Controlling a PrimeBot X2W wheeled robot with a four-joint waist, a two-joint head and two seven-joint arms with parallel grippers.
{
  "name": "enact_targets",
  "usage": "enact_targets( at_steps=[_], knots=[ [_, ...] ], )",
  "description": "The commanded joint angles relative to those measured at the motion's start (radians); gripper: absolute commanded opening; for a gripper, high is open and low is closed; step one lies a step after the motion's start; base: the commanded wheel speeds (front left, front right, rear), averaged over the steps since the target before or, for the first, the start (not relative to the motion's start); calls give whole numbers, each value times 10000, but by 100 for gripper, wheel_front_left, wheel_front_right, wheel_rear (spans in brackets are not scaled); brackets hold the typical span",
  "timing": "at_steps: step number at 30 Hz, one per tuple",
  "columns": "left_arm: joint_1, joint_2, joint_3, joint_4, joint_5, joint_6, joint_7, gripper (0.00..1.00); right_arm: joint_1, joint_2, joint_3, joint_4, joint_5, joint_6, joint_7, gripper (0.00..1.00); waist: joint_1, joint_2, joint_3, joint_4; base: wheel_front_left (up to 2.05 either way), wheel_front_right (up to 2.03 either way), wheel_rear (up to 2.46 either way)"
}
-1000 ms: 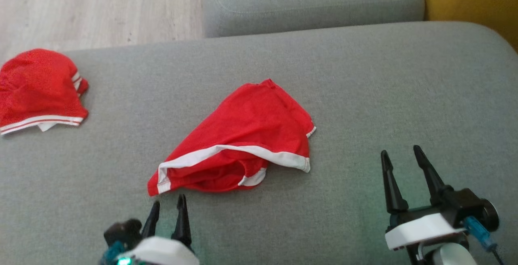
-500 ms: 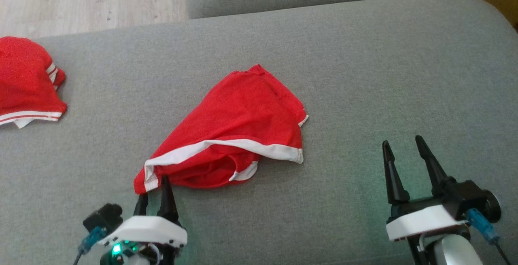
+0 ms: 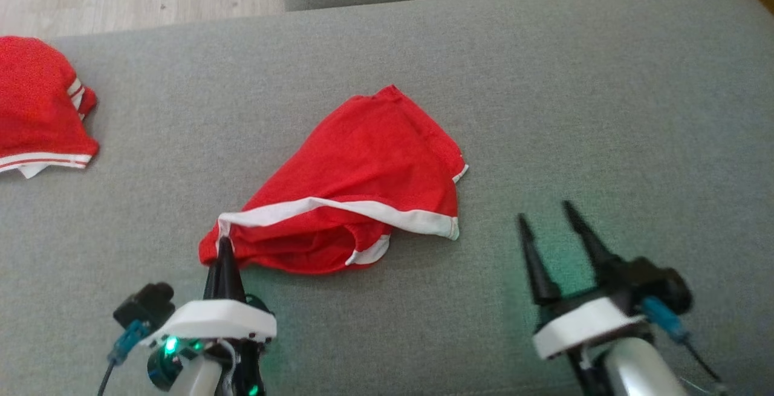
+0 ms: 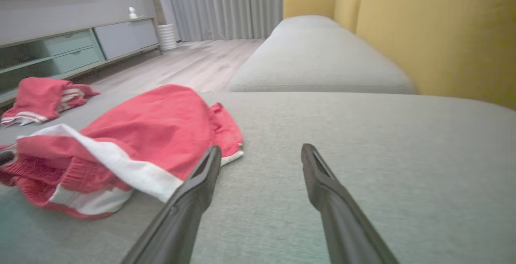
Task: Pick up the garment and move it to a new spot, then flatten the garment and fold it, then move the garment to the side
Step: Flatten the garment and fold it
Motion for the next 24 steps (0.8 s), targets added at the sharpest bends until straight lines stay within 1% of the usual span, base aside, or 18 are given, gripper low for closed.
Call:
enact_targets(
  at_steps=[1,5,11,12,17,18,20,21,22,24],
  knots=[
    [-552,43,380,-235,85,42,-165,0,-568,-45,618,93,146,77,-108,100,0,0,94,34,0,0,0],
    [-657,35,302,-261,164,0,-272,0,-1162,-45,1529,1157,696,77,-96,100,0,0,262,169,0,0,0],
    [-709,26,89,-399,317,-67,-354,0,-2121,-45,2446,2740,1238,77,-56,100,0,0,483,477,0,0,0],
    [-721,24,18,-467,368,-76,-367,0,-2406,-45,2667,3171,1320,77,-51,100,0,0,535,570,0,0,0],
    [-739,22,-94,-603,426,-84,-363,0,-2845,-45,3040,3942,1132,77,66,100,0,0,604,715,0,0,0],
    [-740,21,-114,-638,430,-84,-359,0,-2915,-45,3115,4086,1102,77,97,98,0,0,612,738,0,0,0],
    [-739,21,-148,-707,435,-79,-349,0,-3011,-45,3239,4270,1161,77,105,76,0,0,631,772,0,0,0],
    [-737,24,-160,-737,438,-75,-344,0,-3057,-45,3287,4337,1190,77,98,58,0,0,636,782,0,0,0],
    [-734,30,-167,-763,438,-71,-342,0,-3100,-45,3328,4400,1214,77,89,44,0,0,639,785,0,0,0],
    [-723,49,-174,-806,436,-63,-338,0,-3175,-45,3410,4546,1275,77,89,29,0,0,637,780,0,0,0]
  ],
)
